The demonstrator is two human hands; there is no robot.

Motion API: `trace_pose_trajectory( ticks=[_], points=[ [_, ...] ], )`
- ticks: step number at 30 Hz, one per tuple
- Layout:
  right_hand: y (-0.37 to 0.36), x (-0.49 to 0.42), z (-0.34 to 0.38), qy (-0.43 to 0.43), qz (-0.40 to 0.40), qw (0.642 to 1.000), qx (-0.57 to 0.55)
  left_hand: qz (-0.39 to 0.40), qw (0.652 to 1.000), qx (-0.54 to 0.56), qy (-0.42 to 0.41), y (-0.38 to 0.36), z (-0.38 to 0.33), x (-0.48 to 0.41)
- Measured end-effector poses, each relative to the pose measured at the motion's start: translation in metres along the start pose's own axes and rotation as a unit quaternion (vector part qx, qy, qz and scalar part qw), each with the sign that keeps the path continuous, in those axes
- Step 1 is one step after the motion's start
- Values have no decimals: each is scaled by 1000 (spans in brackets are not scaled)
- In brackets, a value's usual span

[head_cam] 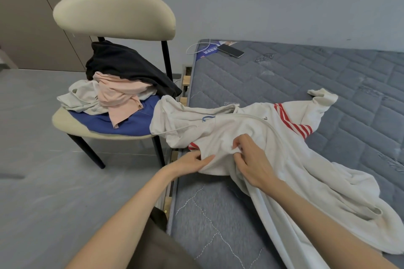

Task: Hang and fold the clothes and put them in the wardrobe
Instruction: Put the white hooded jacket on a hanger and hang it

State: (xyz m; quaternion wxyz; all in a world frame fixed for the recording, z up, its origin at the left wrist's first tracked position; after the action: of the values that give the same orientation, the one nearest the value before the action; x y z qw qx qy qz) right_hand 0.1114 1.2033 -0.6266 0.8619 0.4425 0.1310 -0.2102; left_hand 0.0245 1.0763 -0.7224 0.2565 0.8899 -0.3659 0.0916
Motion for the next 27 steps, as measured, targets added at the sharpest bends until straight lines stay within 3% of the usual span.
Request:
trace_pose_trajectory(
  ticks=[8,13,17,19,22,26,27],
  points=[
    [-2,-3,10,2,5,999,44,-66,995,30,-64,30,-22,39],
    [-2,-3,11,-10,14,999,42,-2,985,167,-51,22,-30,62],
    [-5,4,9,-26,26,999,40,45,989,140,4,-6,9,70],
    [-7,6,7,-37,32,998,46,21,993,112,9,-9,14,73],
    [-4,7,7,-43,28,998,48,-79,994,70,-28,9,-2,67],
    [4,2,8,-41,12,997,57,-55,954,294,16,31,-36,68],
    [5,1,7,-45,11,997,56,-45,950,309,8,33,-40,70]
  ],
)
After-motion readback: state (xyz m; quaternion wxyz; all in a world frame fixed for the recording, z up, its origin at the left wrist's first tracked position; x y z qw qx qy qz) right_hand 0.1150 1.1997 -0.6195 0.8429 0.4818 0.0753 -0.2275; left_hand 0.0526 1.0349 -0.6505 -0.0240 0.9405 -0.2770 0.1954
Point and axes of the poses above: each hand's wrist, its own x-axis away from the middle knuckle, its own y-axis out of the back of the hand, z = x × y, the point moved 8 cm from there along -x, towards the middle knuckle, and after that the axes turned 10 degrees about -z, right-handed, at the moved point
